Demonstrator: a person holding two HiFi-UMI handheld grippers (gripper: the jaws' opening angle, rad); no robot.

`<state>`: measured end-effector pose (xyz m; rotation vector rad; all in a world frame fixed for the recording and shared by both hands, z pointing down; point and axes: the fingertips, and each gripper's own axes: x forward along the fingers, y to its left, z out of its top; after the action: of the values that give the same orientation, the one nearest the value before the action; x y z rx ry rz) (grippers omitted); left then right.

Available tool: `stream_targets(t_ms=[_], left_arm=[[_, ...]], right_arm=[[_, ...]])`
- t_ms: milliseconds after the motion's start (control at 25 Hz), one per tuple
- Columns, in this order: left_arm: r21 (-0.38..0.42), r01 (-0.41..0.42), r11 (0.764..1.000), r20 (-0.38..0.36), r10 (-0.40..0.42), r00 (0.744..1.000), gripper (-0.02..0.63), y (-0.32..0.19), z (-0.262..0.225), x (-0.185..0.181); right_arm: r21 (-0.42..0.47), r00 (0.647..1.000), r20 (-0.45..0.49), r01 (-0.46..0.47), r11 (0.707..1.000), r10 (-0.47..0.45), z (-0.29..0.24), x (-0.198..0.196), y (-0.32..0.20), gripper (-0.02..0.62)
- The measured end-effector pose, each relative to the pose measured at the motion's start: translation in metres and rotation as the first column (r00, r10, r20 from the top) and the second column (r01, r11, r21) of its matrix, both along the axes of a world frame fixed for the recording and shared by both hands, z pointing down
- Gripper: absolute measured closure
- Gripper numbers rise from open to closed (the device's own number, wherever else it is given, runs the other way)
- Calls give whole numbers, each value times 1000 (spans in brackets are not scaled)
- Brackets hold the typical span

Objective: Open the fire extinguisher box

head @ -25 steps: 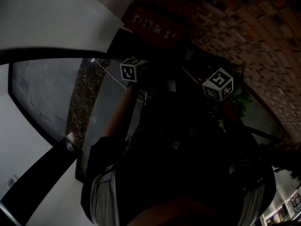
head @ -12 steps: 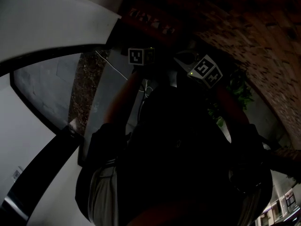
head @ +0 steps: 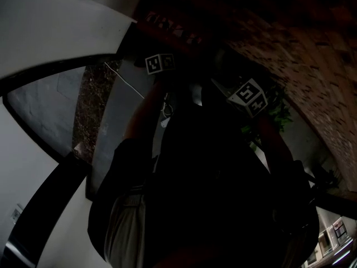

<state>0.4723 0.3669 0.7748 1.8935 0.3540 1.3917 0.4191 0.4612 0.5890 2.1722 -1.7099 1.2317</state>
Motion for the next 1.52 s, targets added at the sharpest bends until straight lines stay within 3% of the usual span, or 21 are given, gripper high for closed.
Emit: stream_targets(t_ms=[160,360,640,1040,1520], left_arm=[[15,18,1000,53,-19,998,405,4,19,3],[43,-47,998,99,42,994,396,13,41,-3],[39,-19,999,136,13,991,394,14,62,3],[-32,-52,998,108,55,993,391,24,65,14],[-15,-155,988,59,155,986,393,23,35,15]], right_arm=[[17,999,23,-38,999,37,-3,6,4,595],[6,995,23,-98,995,98,-8,12,23,595],[-14,983,63,-173,985,174,4,12,46,595],[-36,979,78,-184,982,186,7,11,61,595],[46,969,67,-241,970,237,-3,27,49,595]])
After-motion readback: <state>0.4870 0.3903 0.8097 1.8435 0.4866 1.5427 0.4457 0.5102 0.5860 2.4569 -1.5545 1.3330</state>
